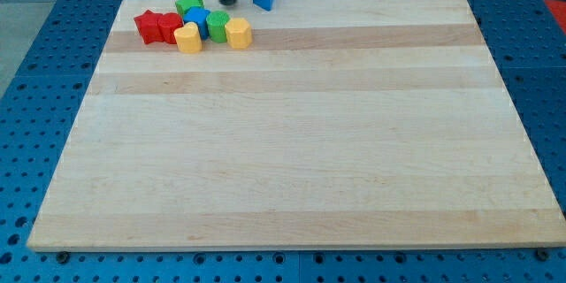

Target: Move your arm closer to the blue triangle

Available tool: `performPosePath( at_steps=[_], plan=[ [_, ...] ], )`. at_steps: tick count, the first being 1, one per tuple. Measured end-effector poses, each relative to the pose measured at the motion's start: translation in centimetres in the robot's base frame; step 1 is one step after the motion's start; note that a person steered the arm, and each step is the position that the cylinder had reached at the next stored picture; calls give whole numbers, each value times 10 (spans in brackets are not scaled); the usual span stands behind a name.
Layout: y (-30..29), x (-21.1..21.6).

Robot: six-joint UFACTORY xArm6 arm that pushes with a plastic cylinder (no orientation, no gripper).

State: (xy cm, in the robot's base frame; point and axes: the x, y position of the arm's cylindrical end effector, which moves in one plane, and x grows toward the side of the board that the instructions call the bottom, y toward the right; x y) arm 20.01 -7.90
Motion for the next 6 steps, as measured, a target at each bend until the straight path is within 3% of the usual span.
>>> performPosePath(
  at_steps=[1, 2, 3, 4, 5, 6],
  plan=[
    [152, 89],
    [256, 206],
    [270, 223],
    [253, 146],
    [177, 53],
    [99, -5]
  ],
)
